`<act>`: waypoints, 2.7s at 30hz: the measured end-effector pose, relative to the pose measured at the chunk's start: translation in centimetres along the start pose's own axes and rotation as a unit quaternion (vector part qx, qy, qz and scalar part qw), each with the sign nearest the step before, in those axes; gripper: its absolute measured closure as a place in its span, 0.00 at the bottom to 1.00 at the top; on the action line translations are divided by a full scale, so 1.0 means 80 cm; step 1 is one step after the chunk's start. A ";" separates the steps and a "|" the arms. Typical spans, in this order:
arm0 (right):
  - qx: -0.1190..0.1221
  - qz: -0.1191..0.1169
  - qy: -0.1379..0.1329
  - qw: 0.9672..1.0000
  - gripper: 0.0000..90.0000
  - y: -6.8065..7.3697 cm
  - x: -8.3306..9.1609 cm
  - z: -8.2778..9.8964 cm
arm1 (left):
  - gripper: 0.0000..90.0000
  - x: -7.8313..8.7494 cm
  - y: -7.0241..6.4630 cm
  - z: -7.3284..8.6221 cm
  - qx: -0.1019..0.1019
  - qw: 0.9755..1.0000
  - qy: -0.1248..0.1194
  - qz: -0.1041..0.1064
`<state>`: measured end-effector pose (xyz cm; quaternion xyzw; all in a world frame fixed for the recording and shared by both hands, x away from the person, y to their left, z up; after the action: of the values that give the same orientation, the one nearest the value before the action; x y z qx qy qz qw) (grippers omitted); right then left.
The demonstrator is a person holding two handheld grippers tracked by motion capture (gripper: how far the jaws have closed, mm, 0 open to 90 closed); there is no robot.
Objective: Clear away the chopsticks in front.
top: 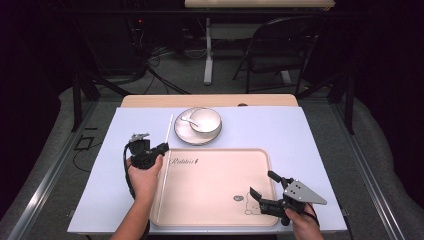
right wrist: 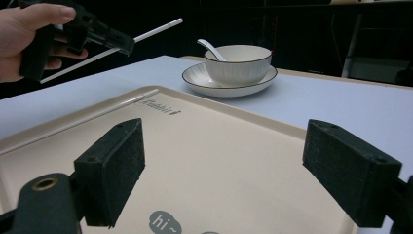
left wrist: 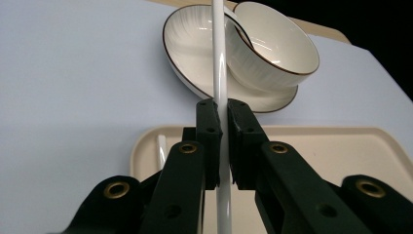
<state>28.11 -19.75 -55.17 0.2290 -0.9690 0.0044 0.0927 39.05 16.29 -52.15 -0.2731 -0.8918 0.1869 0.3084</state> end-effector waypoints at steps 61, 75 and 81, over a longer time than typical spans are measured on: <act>0.003 -0.003 0.001 1.000 0.16 0.002 0.000 0.001 | 0.93 0.010 0.010 0.114 -0.015 0.991 0.072 -0.111; 0.003 -0.003 0.001 1.000 0.16 0.003 0.000 0.001 | 0.92 0.009 0.011 0.115 -0.011 0.990 0.078 -0.115; 0.003 -0.003 0.001 1.000 0.16 0.003 0.000 0.001 | 0.92 0.010 0.011 0.116 -0.006 0.991 0.079 -0.112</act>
<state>28.01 -19.57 -55.22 0.2327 -0.9681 0.0073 0.0931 32.81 15.94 -59.07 -0.1874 -0.8909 0.1237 0.3948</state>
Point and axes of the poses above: each handheld gripper's, and its own axes: x roughly backward along the jaws, z roughly out of its underside, y roughly to its left, the point moved 5 cm from there along -x, roughly forward along the jaws, and after that the axes turned 13 degrees about z, right-handed, at the moved point
